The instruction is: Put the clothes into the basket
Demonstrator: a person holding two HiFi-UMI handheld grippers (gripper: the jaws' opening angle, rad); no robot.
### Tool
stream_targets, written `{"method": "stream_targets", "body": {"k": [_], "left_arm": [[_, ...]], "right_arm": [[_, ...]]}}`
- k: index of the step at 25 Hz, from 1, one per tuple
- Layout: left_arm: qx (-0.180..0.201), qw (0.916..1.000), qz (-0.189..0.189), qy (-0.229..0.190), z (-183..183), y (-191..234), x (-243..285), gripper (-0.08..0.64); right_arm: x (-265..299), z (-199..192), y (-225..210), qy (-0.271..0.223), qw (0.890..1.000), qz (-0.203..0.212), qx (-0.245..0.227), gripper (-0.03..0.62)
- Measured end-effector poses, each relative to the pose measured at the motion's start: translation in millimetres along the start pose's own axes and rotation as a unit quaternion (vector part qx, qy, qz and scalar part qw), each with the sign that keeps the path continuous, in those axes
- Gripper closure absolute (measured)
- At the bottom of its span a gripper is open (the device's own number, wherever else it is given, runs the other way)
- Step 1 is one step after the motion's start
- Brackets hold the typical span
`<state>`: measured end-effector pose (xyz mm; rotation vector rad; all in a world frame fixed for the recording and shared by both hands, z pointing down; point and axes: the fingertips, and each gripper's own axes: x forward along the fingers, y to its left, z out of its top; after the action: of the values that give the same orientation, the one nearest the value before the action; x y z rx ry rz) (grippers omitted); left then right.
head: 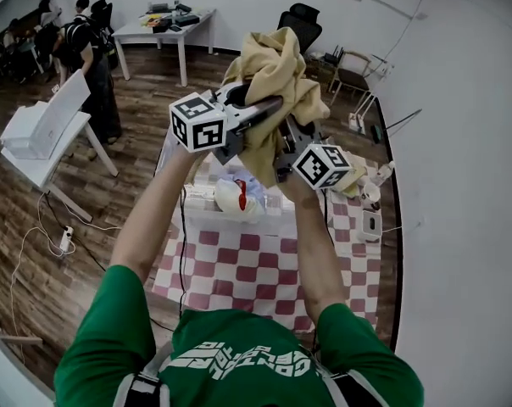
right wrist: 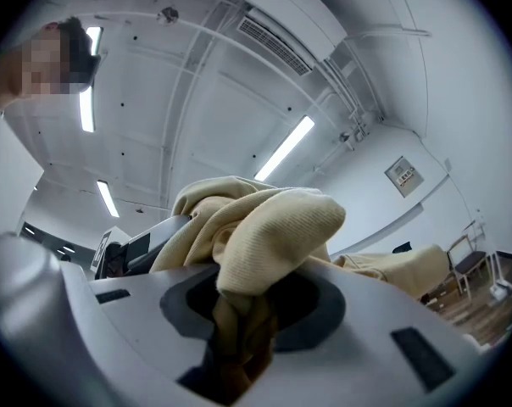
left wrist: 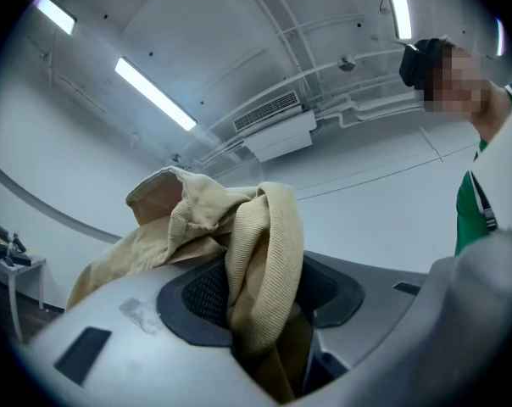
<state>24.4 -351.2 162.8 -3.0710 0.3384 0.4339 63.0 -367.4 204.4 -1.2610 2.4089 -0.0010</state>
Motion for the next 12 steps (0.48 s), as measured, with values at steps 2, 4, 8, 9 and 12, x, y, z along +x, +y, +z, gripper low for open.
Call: {"method": "stream_targets", "body": {"k": [2, 4, 8, 9, 12], "left_arm": [[-0.004, 0.9999, 0.01, -0.001, -6, 10, -13, 0.359], [-0.008, 0.9998, 0.02, -0.001, -11, 19, -25, 0.359], [-0.024, 0.9991, 0.036, 0.001, -26, 36, -45, 0.359], [-0.029, 0.9988, 0.039, 0.003, -31, 40, -49, 0.359], [-0.041, 0.998, 0.048, 0.009, -47, 50, -59, 0.359]], "right_arm": [[9, -15, 4, 0.01, 1.0, 0.006, 0.004, 0.474], [17, -27, 8, 0.02, 1.0, 0.011, 0.006, 0.474], [29, -55, 11, 0.044, 0.999, 0.018, 0.013, 0.474], [31, -62, 10, 0.05, 0.998, 0.019, 0.015, 0.474], [33, -83, 8, 0.067, 0.997, 0.021, 0.024, 0.474]]}}
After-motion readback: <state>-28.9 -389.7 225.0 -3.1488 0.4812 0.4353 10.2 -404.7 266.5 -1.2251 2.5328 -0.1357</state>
